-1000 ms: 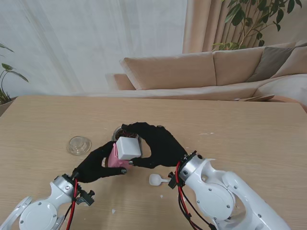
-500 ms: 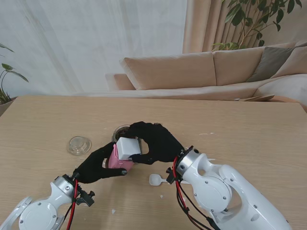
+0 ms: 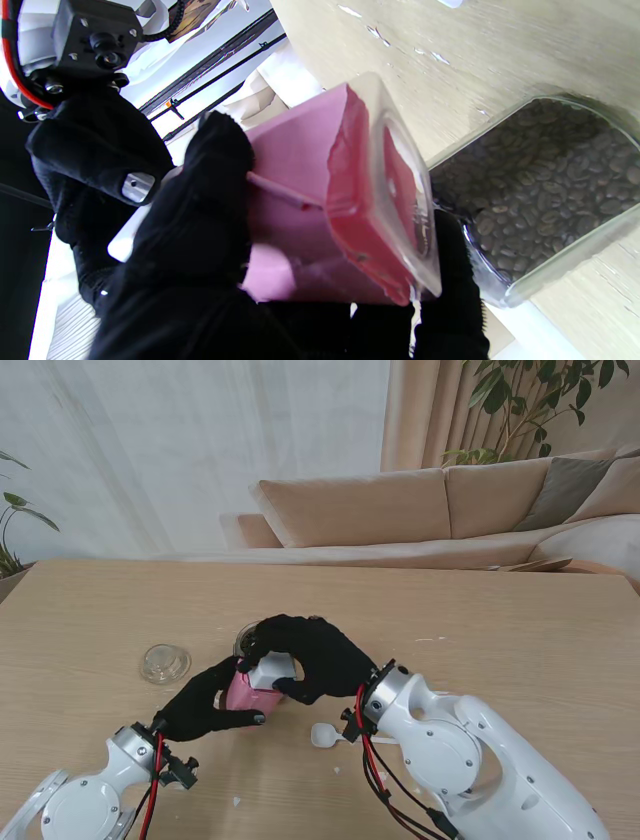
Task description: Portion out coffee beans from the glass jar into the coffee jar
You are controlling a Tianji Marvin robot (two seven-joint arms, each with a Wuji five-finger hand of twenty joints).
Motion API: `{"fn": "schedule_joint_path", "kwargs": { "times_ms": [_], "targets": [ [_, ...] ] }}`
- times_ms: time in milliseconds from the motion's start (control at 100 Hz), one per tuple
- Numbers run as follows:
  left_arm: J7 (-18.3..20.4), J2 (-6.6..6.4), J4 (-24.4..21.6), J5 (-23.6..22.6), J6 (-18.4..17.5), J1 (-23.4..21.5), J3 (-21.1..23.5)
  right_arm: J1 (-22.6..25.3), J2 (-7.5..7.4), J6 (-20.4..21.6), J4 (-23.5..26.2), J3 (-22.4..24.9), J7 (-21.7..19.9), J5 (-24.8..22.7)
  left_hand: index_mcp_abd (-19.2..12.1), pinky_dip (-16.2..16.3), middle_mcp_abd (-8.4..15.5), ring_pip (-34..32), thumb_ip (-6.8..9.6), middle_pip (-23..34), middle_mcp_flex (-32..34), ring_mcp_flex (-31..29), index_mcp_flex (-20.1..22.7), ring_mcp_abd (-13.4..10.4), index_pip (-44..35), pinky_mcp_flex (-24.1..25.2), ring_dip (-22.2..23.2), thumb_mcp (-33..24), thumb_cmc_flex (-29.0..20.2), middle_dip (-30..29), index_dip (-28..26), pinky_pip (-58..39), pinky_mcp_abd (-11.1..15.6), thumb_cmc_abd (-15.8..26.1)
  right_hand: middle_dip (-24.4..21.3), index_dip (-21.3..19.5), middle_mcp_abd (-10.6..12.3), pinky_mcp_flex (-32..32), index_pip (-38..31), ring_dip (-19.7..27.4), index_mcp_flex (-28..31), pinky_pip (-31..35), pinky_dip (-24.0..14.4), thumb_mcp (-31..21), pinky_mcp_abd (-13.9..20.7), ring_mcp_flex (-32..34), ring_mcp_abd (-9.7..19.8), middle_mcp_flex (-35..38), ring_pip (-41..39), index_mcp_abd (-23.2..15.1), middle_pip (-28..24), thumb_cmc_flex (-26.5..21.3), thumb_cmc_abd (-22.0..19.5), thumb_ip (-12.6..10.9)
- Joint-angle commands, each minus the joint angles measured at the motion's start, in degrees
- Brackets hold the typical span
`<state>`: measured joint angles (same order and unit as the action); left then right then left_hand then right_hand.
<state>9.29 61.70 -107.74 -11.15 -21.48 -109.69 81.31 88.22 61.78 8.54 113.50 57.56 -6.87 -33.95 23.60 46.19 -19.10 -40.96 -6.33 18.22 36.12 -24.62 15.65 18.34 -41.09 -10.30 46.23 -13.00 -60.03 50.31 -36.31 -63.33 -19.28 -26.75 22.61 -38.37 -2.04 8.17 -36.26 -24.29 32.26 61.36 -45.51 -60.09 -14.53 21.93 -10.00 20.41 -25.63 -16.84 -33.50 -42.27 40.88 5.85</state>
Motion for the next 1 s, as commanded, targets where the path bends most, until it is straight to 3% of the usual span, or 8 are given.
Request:
{"fn": "schedule_joint_path", "kwargs": {
  "times_ms": [0,100,220,450,590,780,870,990],
  "targets": [
    [1.35,0.21,-0.63,0.40,-0.81,-0.30,-0.05,-0.17,0.03,-0.25,-0.39,0.08,-0.85,-0.03,-11.01,0.16,7.74,-1.09,2.80,7.34,7.18,-1.07,5.13,-0.07,-13.75,-0.03,2.12,-9.33,-13.94,3.53,-5.11,-1.56,1.04,7.40,0.24,-0.40,1.58,-0.52,-0.54,-0.28,-2.09,-0.01,-0.19,-8.13,0.30,0.58,2.22,-1.46,0.14,-1.74,-0.37,-8.54,-1.91,-1.71],
    [1.33,0.20,-0.47,0.43,-1.37,-0.33,0.11,-0.12,-0.12,-0.24,-0.07,0.41,-1.74,0.61,-11.05,0.14,7.77,-0.98,2.67,7.45,7.37,-1.33,5.26,-0.04,-13.86,-0.06,2.58,-9.50,-13.94,3.54,-5.22,-1.58,1.03,7.31,-0.22,4.29,1.33,-1.53,5.94,-0.21,-7.86,-0.74,-0.32,0.46,0.83,-0.82,2.18,-3.34,0.71,2.90,0.49,-2.33,-3.70,-3.05],
    [0.87,0.27,-0.27,0.21,-1.87,-0.29,0.17,0.11,-0.38,-0.05,0.49,0.76,-2.95,0.90,-11.09,0.13,7.79,-0.85,2.62,7.56,7.42,-1.54,5.29,-0.01,-13.96,-0.34,3.15,-9.92,-13.93,3.55,-5.33,-1.71,1.04,7.03,0.04,9.39,0.55,-1.97,15.12,-0.48,-16.04,-1.13,-0.69,9.44,0.94,-1.63,1.96,-4.74,1.24,15.64,1.26,6.62,-4.73,-3.51],
    [0.96,0.23,-0.36,0.37,-2.30,-0.38,0.25,-0.34,-0.79,-3.04,1.33,0.39,-4.96,-1.42,-11.08,0.09,7.88,-0.58,2.51,7.71,7.47,-1.77,5.37,0.03,-13.97,-0.34,3.94,-10.69,-13.84,3.53,-5.40,-1.73,1.04,6.54,1.27,12.02,-2.36,-2.45,21.18,-1.60,-15.05,-1.23,-1.14,16.43,1.08,-2.61,1.32,-5.65,0.22,24.47,-0.08,15.23,-6.24,-2.67],
    [1.16,0.17,-0.44,0.46,-2.66,-0.32,0.32,-1.18,-0.93,-4.23,1.05,-0.22,-6.16,-0.99,-11.07,0.08,7.91,-0.40,2.42,7.76,7.47,-1.96,5.38,0.04,-13.94,-0.48,4.37,-11.26,-13.81,3.48,-5.46,-1.79,1.20,6.33,1.88,10.39,-2.90,-2.13,18.23,-2.11,-8.42,-0.88,-1.53,17.25,0.85,-2.06,1.03,-3.31,-0.54,23.52,-0.63,14.61,-6.59,-2.80],
    [1.27,0.13,-0.38,0.14,-2.62,-0.12,0.24,-1.86,-0.33,-3.46,-0.42,-0.93,-3.54,-0.31,-11.21,0.06,7.94,-0.13,2.22,7.87,7.58,-2.15,5.50,0.07,-13.99,-0.56,4.86,-12.02,-13.73,3.44,-5.58,-1.80,1.09,6.23,3.47,0.74,-1.46,-0.54,5.73,-2.50,2.05,0.24,-1.75,11.89,0.35,0.54,1.39,-0.49,-1.97,13.23,-2.09,4.08,-7.97,-4.06],
    [1.37,0.12,-0.37,0.25,-2.36,-0.11,0.16,-2.33,-0.26,-3.01,-0.65,-1.07,-3.52,0.77,-11.14,0.05,7.93,-0.06,2.12,7.93,7.58,-2.27,5.57,0.18,-13.98,-0.56,5.10,-12.37,-13.79,3.45,-5.61,-1.80,1.09,6.19,3.36,3.90,-1.37,0.22,-0.14,-2.37,3.95,1.11,-1.27,8.27,0.16,2.05,1.38,1.08,-2.63,12.57,-2.51,-0.37,-5.43,-1.46],
    [1.50,0.11,-0.44,0.47,-2.27,-0.16,0.14,-3.00,-0.29,-2.11,-0.96,-1.20,-3.86,1.20,-11.07,0.06,7.86,0.12,1.91,8.00,7.68,-2.45,5.68,0.28,-13.95,-0.64,5.47,-12.91,-13.85,3.41,-5.65,-1.85,1.09,6.18,3.32,3.85,-1.17,0.67,-2.49,-2.26,6.22,1.43,-0.99,1.24,-0.11,3.16,1.68,2.49,-2.82,10.33,-3.03,-3.80,-3.74,-1.18]
  ]
}}
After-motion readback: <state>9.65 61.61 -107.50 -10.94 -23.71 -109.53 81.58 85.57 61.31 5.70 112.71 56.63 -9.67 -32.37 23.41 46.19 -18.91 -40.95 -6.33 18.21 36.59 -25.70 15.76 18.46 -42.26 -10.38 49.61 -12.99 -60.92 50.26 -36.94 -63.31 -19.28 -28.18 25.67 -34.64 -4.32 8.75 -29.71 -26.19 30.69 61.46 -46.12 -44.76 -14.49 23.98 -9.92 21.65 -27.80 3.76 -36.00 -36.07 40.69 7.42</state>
